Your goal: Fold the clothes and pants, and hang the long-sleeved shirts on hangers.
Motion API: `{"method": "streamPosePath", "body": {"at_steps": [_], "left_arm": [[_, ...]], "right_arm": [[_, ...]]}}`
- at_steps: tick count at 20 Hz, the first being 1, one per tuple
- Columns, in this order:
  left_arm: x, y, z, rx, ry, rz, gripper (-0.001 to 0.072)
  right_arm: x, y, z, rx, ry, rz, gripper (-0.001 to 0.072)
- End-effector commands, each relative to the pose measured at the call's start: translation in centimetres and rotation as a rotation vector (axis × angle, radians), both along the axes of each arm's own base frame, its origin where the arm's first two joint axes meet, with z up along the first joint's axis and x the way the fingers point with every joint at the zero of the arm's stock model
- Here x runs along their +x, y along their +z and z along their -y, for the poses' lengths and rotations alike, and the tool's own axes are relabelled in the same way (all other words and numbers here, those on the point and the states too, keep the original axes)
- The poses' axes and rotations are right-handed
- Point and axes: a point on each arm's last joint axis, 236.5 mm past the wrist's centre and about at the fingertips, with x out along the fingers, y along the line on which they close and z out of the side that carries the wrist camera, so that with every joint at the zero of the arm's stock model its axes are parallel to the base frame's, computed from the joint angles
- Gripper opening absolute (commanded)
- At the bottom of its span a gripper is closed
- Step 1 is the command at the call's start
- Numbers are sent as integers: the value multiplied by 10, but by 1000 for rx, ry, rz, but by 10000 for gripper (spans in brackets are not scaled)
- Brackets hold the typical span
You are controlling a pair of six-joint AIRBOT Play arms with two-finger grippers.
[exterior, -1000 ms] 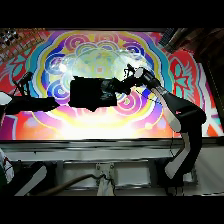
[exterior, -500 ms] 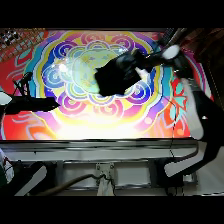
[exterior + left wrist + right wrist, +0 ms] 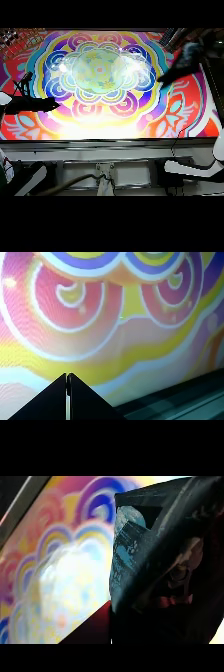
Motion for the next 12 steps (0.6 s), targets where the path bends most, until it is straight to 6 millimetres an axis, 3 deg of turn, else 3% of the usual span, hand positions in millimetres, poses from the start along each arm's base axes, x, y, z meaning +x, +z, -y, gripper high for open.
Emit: {"method": "streamPosePath", "body": {"at_steps": [1, 3, 5, 8, 12], "left_arm": [[0, 0, 0, 0, -5, 5, 8], [0, 0, 0, 2, -7, 6, 8], [1, 0, 0, 5, -12, 13, 7], [1, 1, 0, 6, -11, 14, 8], [2, 1, -1, 8, -13, 18, 8]], "right_arm": [[-63, -11, 82, -52, -228, -116, 30], [-82, -22, 105, -24, -298, -126, 30], [-81, -17, 117, -27, -311, -84, 30], [-58, -3, 122, 1, -331, 27, 31], [-21, -2, 116, 156, -348, 132, 31]]}}
